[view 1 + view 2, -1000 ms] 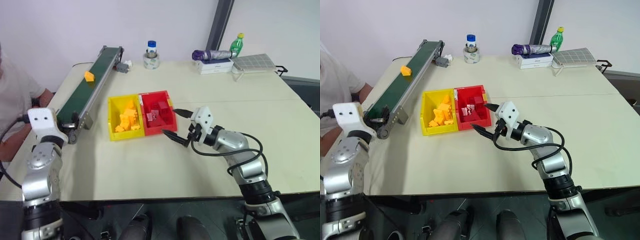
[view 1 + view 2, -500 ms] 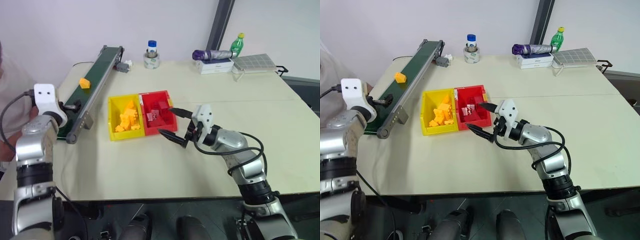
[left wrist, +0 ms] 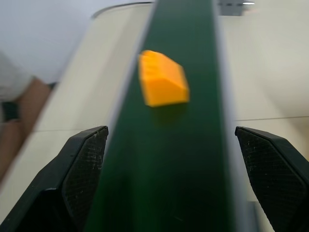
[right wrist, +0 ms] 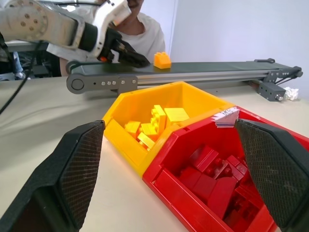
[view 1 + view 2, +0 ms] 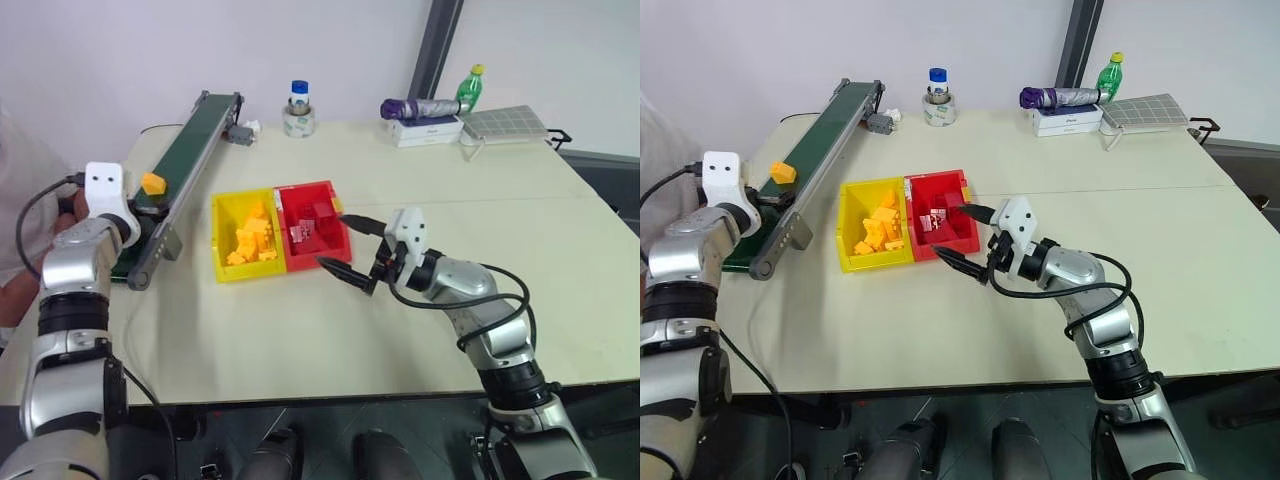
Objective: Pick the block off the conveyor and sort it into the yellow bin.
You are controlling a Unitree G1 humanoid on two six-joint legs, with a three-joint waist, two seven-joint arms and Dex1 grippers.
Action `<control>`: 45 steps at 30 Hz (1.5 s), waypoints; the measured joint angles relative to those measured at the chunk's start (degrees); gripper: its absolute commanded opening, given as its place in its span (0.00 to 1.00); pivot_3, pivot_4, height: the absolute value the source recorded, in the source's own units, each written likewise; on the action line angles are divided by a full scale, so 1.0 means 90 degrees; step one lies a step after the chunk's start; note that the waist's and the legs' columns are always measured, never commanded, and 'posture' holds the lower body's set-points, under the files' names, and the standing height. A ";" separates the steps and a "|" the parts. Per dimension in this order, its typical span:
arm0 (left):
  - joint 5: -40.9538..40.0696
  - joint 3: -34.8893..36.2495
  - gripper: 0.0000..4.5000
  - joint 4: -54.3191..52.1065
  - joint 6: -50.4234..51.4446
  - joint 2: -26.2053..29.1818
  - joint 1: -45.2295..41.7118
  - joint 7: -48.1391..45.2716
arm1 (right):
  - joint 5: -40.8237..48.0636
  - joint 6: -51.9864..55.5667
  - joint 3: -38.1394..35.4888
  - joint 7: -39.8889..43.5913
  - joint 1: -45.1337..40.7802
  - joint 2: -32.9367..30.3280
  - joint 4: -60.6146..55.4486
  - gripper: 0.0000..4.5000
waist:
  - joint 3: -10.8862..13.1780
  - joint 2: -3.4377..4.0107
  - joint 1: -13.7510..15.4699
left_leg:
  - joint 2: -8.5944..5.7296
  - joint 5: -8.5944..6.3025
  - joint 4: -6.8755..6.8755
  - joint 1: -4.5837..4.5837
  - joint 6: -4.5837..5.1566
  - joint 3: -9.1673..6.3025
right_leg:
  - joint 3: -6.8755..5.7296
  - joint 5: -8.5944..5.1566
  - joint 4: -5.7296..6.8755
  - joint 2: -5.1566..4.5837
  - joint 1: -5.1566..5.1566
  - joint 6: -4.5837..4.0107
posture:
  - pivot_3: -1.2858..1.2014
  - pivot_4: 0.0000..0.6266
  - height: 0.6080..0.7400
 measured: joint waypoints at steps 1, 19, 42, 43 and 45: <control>-0.0001 0.0005 0.99 0.0042 -0.0062 0.0000 -0.0020 0.0043 | -0.0004 -0.0001 0.0000 -0.0004 0.0000 0.0001 0.0000 1.00 | 0.0000 0.0000 0.0006 | 0.0000 0.0000 0.0000 0.0000 0.0000 0.0000 | 0.0000 0.0000 0.0000 0.0000 0.0001 0.0000 | 0.52 0.24 1.00; -0.0090 0.0221 0.47 0.0136 -0.0128 -0.0269 0.0193 0.0238 | -0.0162 -0.0036 0.0009 -0.0067 0.0000 0.0000 0.0000 1.00 | 0.0000 0.0000 -0.0003 | -0.0001 0.0001 0.0003 0.0000 0.0000 0.0000 | -0.0001 0.0001 0.0003 0.0000 0.0002 0.0001 | 0.52 0.24 1.00; -0.1585 -0.0280 0.70 -0.2655 0.0642 -0.1828 0.0665 -0.0865 | -0.0261 -0.0249 0.0018 -0.0118 -0.0005 0.0002 0.0069 1.00 | -0.0001 -0.0001 -0.0032 | 0.0001 0.0003 0.0013 0.0002 0.0003 0.0002 | 0.0002 0.0001 0.0009 0.0002 0.0006 0.0000 | 0.52 0.24 1.00; -0.1587 -0.0275 0.84 -0.2652 0.0646 -0.1850 0.0657 -0.0801 | -0.0262 -0.0249 0.0018 -0.0130 -0.0005 -0.0003 0.0069 1.00 | -0.0001 -0.0001 -0.0029 | 0.0001 0.0003 0.0012 0.0002 0.0003 0.0002 | 0.0002 0.0001 0.0009 0.0002 0.0006 0.0000 | 0.52 0.24 1.00; -0.1578 -0.0254 0.98 -0.2637 0.0630 -0.1846 0.0624 -0.0731 | -0.0262 -0.0249 0.0017 -0.0147 0.0003 -0.0013 0.0068 1.00 | -0.0001 -0.0001 -0.0012 | 0.0001 0.0003 0.0013 0.0002 0.0003 0.0002 | 0.0002 0.0001 0.0008 0.0002 0.0006 0.0000 | 0.52 0.24 1.00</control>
